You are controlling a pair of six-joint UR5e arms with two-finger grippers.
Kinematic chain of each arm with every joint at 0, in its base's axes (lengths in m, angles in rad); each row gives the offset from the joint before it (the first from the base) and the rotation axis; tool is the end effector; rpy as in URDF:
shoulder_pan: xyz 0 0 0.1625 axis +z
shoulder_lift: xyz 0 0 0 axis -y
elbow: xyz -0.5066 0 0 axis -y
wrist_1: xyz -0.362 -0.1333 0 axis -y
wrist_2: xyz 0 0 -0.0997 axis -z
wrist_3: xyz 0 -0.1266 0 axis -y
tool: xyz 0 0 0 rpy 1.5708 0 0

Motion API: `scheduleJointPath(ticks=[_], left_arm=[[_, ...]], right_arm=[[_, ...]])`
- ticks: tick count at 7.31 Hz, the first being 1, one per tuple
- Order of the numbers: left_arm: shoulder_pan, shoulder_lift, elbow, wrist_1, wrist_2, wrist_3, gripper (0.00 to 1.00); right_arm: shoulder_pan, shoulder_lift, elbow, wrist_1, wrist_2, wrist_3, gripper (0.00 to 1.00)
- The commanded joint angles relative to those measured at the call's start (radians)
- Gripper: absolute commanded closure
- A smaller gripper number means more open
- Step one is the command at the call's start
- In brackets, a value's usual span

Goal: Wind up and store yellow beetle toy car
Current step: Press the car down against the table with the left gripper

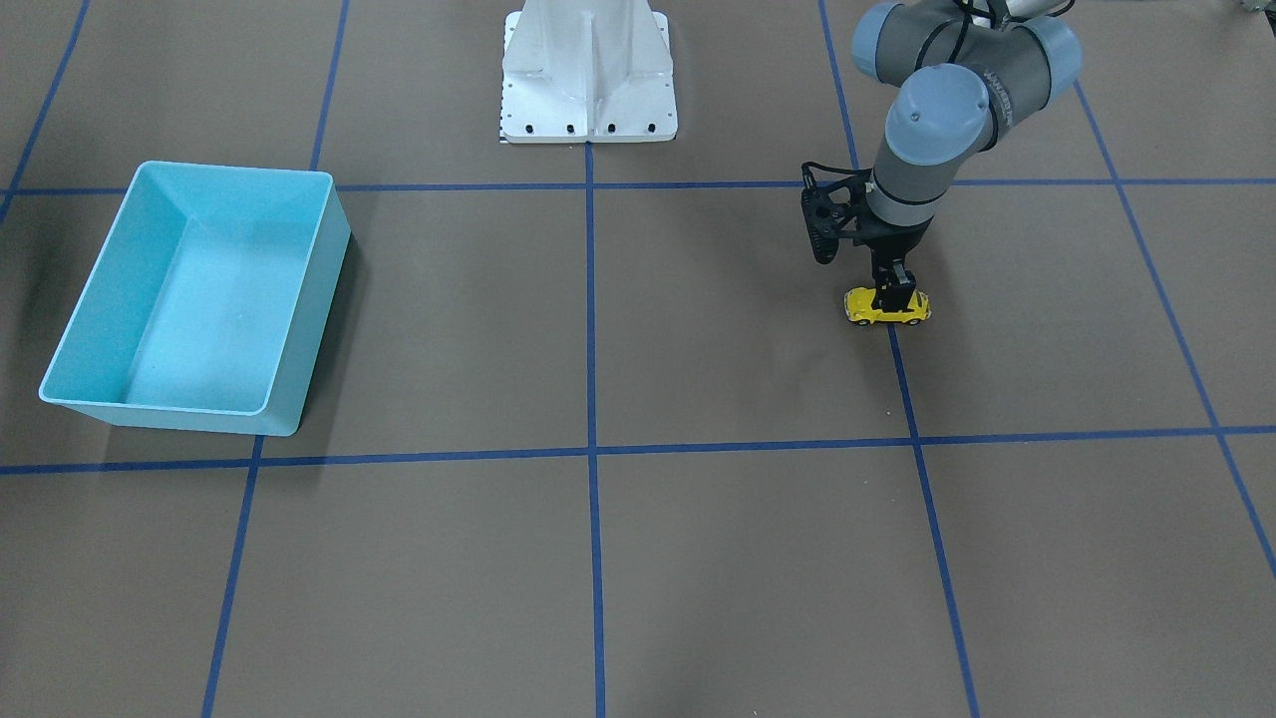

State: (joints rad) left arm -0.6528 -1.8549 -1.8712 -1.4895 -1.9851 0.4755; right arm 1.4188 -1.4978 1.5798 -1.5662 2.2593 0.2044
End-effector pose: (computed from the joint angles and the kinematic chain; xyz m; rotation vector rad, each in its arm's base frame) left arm 0.4164 -0.4220 0.5025 0.4331 0.5533 1.4457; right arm -0.0243 -0.5077 0.7269 -0.0401 -0.6919 0.0205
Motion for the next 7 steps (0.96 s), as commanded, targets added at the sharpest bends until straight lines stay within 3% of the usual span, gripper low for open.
scheduleJointPath(ticks=[1, 7], left_arm=[[0.001, -0.009, 0.05, -0.018, 0.0, 0.002, 0.01], [0.001, -0.047, 0.116, -0.037, 0.003, -0.002, 0.01]], right_arm=[[0.0, 0.001, -0.001, 0.0, 0.002, 0.0, 0.0], [0.0, 0.005, 0.006, -0.002, 0.003, 0.004, 0.0]])
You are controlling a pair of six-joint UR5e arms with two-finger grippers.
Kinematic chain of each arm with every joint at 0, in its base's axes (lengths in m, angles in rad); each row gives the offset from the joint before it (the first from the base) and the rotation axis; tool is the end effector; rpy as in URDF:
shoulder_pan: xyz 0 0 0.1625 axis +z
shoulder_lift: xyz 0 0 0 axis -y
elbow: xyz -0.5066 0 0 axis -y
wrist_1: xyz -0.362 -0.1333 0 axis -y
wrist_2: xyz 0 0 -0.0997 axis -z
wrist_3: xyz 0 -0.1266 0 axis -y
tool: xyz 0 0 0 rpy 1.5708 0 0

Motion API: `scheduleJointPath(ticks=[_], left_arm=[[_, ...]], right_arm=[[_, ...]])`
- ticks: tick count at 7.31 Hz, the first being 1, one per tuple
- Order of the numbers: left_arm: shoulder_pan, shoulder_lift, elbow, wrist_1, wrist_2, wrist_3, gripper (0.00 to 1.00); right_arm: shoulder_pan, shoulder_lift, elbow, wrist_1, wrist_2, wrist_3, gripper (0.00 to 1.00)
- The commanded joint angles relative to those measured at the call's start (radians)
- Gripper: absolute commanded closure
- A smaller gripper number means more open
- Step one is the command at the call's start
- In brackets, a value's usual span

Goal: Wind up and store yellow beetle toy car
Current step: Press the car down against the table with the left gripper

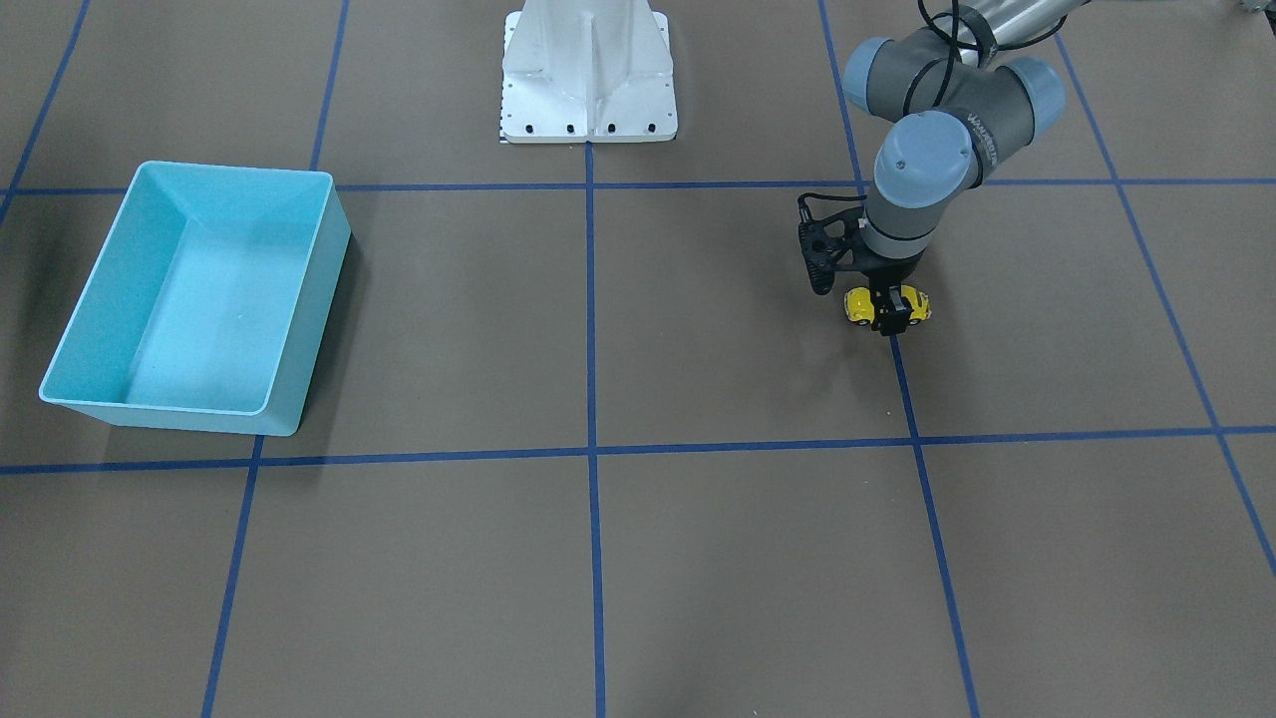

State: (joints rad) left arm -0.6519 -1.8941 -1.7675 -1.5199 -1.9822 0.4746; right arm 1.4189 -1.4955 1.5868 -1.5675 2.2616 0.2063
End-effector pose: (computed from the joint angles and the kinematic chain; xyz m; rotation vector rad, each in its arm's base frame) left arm 0.4399 -0.4397 0.5214 0.3969 0.5434 1.4423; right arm -0.0247 -0.5092 0.7224 -0.0336 -0.6954 0.0195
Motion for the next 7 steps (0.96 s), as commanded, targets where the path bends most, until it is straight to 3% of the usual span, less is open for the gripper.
scheduleJointPath(ticks=[1, 6, 7], left_arm=[[0.0, -0.002, 0.011, -0.008, -0.001, 0.001, 0.01], [0.002, 0.004, 0.013, -0.009, -0.001, 0.002, 0.01], [0.002, 0.004, 0.011, -0.009, -0.001, 0.002, 0.07]], right_arm=[[0.0, 0.007, 0.005, 0.0, 0.004, 0.005, 0.0], [0.0, 0.007, 0.002, 0.001, 0.006, 0.005, 0.0], [0.0, 0.007, 0.004, 0.001, 0.007, 0.005, 0.0]])
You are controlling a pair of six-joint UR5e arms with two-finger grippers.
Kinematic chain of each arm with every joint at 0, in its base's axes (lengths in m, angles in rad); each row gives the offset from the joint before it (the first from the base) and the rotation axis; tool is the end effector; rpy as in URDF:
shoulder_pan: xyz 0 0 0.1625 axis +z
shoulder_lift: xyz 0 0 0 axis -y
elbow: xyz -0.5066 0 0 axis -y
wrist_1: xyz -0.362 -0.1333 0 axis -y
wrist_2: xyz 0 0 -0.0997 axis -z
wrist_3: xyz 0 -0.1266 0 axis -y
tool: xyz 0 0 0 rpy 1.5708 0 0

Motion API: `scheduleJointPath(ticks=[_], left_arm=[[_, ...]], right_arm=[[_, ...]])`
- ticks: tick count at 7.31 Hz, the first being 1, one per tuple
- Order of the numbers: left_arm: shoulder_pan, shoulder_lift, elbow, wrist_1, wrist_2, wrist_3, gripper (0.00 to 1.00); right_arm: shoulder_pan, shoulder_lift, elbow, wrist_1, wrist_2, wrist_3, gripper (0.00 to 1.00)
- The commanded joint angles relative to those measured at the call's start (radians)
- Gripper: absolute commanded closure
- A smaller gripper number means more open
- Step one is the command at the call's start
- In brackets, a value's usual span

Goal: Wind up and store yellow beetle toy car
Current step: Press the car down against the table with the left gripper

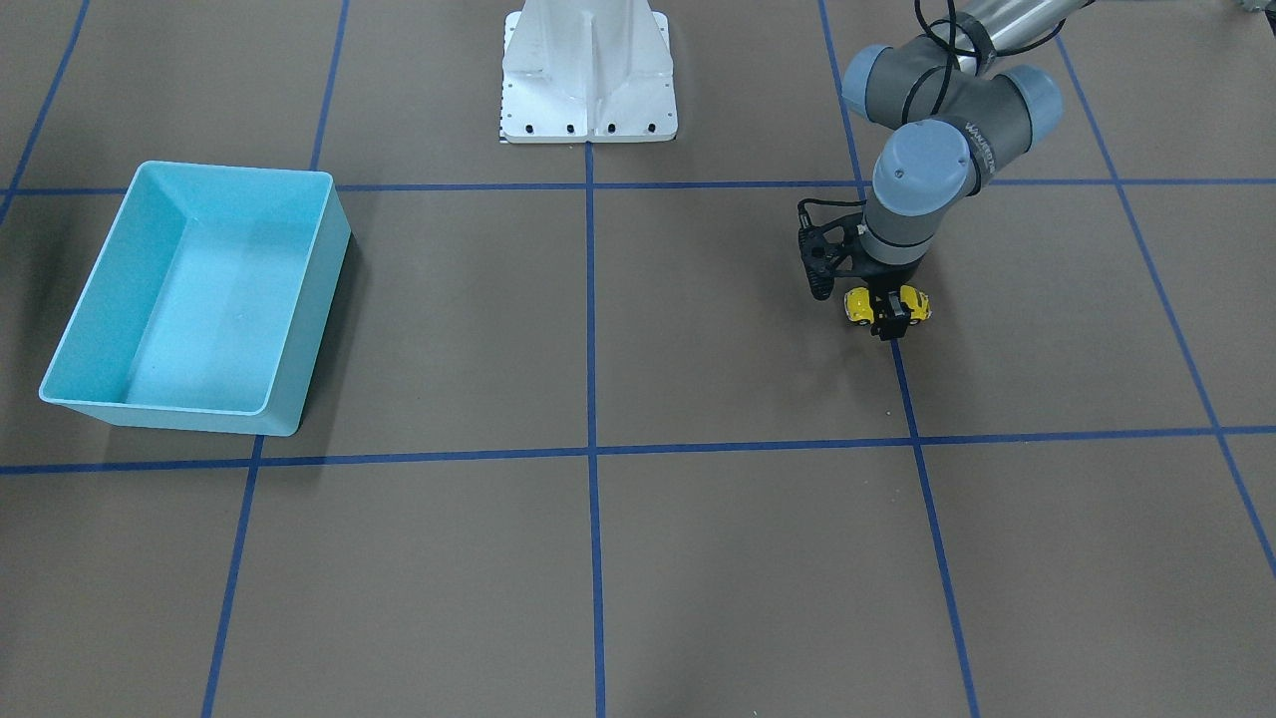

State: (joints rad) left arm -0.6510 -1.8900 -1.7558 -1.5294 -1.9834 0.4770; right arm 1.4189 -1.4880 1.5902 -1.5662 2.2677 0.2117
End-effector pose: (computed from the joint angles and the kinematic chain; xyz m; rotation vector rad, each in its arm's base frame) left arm 0.4407 -0.4395 0.5279 0.3904 0.5432 1.4450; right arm -0.0260 -0.5135 0.7163 -0.0251 -0.7032 0.0201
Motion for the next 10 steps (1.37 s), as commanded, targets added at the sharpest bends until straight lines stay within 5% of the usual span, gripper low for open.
scheduleJointPath(ticks=[1, 6, 8, 9, 10], left_arm=[[0.001, 0.003, -0.001, -0.005, 0.002, 0.003, 0.13], [0.002, -0.006, 0.024, -0.025, 0.002, 0.003, 0.14], [0.002, 0.002, 0.021, -0.041, 0.002, 0.023, 0.63], [0.001, 0.002, 0.013, -0.043, 0.0, 0.023, 0.97], [-0.001, 0.0, 0.007, -0.044, 0.0, 0.023, 1.0]], right_arm=[[0.0, 0.0, -0.001, 0.0, 0.0, 0.0, 0.0], [0.0, -0.001, 0.01, -0.003, 0.001, -0.096, 0.0], [0.0, 0.002, 0.002, -0.002, 0.001, -0.103, 0.0], [0.0, -0.003, 0.004, 0.0, -0.003, -0.097, 0.0], [0.0, -0.005, 0.001, 0.0, -0.004, -0.094, 0.0]])
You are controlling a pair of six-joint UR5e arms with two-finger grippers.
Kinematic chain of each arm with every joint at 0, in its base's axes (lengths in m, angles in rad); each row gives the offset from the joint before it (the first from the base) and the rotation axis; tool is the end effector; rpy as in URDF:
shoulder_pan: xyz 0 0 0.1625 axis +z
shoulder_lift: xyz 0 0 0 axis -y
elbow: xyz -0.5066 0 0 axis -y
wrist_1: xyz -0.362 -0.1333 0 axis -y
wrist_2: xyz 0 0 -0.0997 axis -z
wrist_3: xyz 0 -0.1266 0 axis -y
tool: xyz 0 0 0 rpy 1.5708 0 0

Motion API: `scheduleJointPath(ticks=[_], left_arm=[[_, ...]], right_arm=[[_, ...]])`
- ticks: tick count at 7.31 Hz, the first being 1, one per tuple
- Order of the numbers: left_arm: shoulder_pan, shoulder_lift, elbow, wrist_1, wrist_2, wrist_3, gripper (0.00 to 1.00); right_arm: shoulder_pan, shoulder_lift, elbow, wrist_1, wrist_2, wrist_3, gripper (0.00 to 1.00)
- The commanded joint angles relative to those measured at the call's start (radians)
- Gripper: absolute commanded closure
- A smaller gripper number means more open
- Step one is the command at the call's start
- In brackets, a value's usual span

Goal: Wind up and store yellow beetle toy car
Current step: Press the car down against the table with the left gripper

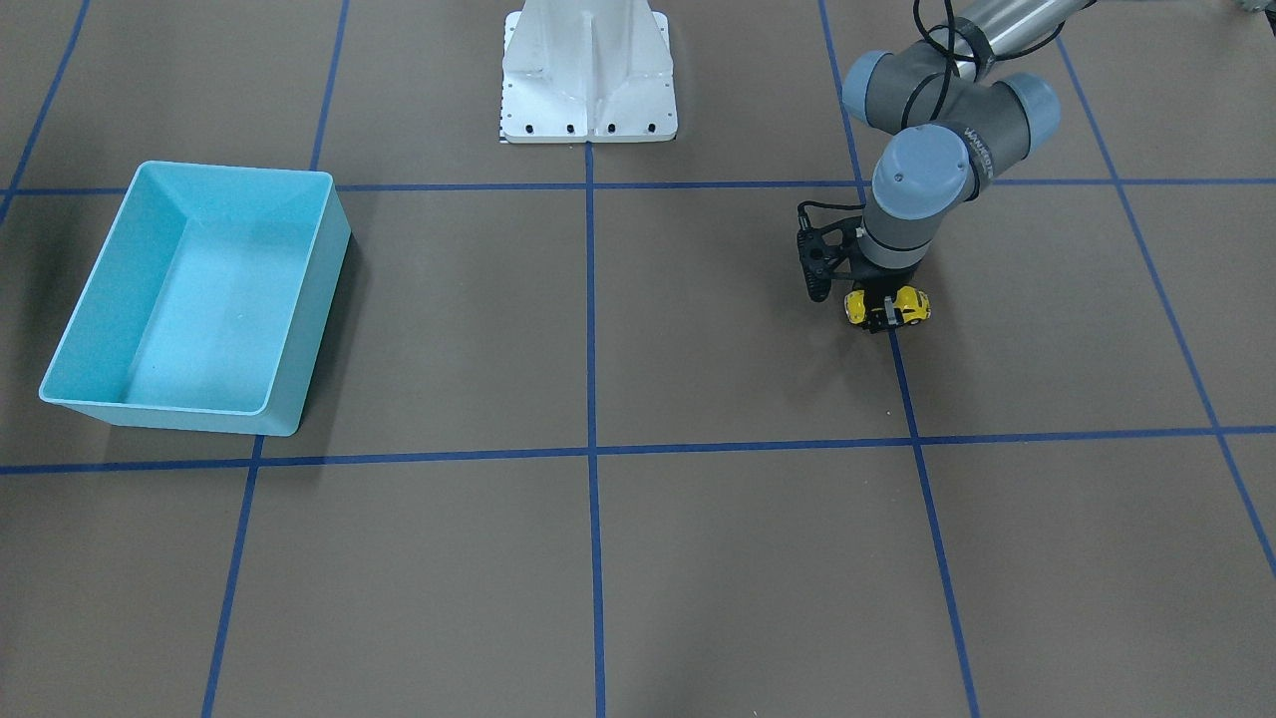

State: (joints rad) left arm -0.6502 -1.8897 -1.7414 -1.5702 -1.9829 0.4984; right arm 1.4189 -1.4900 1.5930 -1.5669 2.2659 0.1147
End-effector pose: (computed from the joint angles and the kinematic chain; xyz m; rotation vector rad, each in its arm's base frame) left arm 0.4442 -0.4416 0.5289 0.4253 0.5454 1.4686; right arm -0.0256 -0.5125 0.7163 0.0094 -0.7020 -0.0728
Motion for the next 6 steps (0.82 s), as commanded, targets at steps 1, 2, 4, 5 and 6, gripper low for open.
scheduleJointPath(ticks=[1, 2, 4, 5, 6], left_arm=[[-0.005, 0.0, -0.019, -0.005, -0.004, 0.003, 1.0], [-0.006, 0.003, -0.033, -0.02, -0.01, 0.003, 1.0], [-0.008, 0.014, -0.047, -0.085, -0.017, -0.006, 1.0], [-0.009, 0.014, -0.07, -0.083, -0.017, -0.011, 1.0], [-0.011, 0.014, -0.082, -0.083, -0.017, -0.014, 1.0]], right_arm=[[0.0, -0.001, -0.001, 0.001, -0.002, 0.005, 0.0], [-0.002, -0.001, -0.004, 0.001, -0.003, 0.005, 0.0], [-0.005, -0.003, -0.008, 0.001, -0.006, 0.006, 0.0], [-0.006, 0.002, -0.008, 0.001, -0.006, 0.008, 0.0], [-0.017, 0.011, -0.008, -0.001, -0.011, 0.008, 0.0]])
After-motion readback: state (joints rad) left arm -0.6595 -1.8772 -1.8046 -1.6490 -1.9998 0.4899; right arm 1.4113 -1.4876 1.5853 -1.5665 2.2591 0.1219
